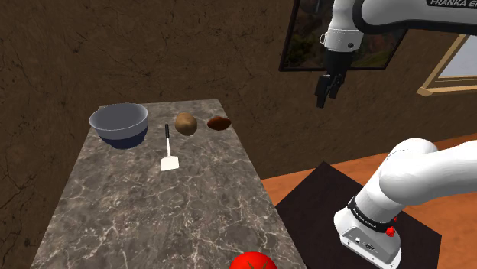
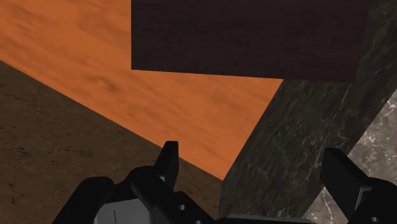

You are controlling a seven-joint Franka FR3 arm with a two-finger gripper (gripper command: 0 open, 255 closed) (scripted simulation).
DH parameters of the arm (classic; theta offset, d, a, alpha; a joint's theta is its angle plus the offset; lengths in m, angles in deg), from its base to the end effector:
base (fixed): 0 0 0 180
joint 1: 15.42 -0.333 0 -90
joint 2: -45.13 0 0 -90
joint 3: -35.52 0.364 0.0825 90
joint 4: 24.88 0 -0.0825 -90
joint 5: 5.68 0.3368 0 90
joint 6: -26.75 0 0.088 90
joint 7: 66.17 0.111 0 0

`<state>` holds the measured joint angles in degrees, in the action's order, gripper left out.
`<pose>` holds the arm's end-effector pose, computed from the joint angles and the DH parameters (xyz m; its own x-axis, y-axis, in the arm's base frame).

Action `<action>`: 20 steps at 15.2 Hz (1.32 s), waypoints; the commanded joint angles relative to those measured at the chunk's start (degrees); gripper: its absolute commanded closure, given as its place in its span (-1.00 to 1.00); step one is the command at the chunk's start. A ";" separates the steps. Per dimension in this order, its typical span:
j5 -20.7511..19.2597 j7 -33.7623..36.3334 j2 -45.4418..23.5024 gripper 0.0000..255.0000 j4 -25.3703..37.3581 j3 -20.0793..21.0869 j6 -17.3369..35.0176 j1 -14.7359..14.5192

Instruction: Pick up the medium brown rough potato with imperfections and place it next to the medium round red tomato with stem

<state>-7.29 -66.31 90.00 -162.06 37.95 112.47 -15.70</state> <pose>0.2160 0.0122 0.5976 0.9928 0.0316 -0.1152 0.0385 -0.9976 0.0577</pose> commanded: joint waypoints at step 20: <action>6.09 -22.74 -36.55 -1.00 11.45 -5.75 30.03 -6.06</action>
<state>-1.94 -87.72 56.16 -152.05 32.24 140.99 -21.38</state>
